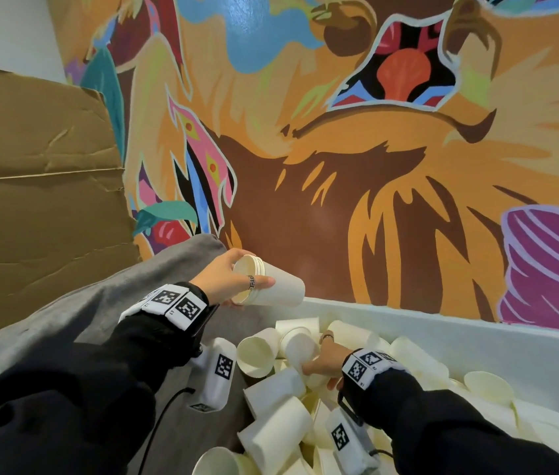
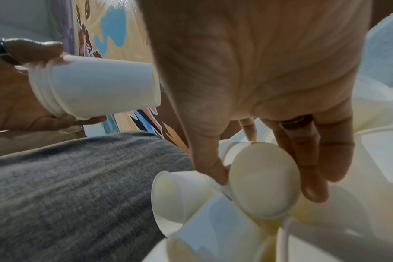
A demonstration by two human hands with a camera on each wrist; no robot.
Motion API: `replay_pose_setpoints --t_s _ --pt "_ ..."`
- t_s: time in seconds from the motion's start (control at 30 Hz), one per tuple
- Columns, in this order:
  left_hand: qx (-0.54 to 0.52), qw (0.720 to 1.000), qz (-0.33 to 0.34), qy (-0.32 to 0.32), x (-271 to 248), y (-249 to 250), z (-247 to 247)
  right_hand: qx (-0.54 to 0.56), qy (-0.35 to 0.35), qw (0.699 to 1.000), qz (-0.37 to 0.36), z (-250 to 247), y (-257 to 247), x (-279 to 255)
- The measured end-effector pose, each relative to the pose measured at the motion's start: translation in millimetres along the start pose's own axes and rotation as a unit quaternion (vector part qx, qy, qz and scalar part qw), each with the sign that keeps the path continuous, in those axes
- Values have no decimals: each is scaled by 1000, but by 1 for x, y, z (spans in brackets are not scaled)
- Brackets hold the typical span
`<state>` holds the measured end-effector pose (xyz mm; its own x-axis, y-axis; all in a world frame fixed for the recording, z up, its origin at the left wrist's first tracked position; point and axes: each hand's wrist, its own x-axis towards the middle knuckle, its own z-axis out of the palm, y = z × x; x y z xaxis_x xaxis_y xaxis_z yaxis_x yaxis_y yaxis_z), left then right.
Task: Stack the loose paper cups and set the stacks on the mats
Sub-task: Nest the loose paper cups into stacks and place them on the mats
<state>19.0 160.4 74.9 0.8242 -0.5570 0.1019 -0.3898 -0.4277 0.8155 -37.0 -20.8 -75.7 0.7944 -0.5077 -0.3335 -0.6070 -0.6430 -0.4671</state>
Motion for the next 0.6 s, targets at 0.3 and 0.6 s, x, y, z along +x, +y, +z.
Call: replay_pose_setpoints --t_s 0.3,0.6 --pt "-5 1000 -4 25 11 -3 -5 88 65 987 -121 -68 19 -33" --pt "-72 997 -21 -3 20 4 8 75 83 965 -236 -113 39 -67"
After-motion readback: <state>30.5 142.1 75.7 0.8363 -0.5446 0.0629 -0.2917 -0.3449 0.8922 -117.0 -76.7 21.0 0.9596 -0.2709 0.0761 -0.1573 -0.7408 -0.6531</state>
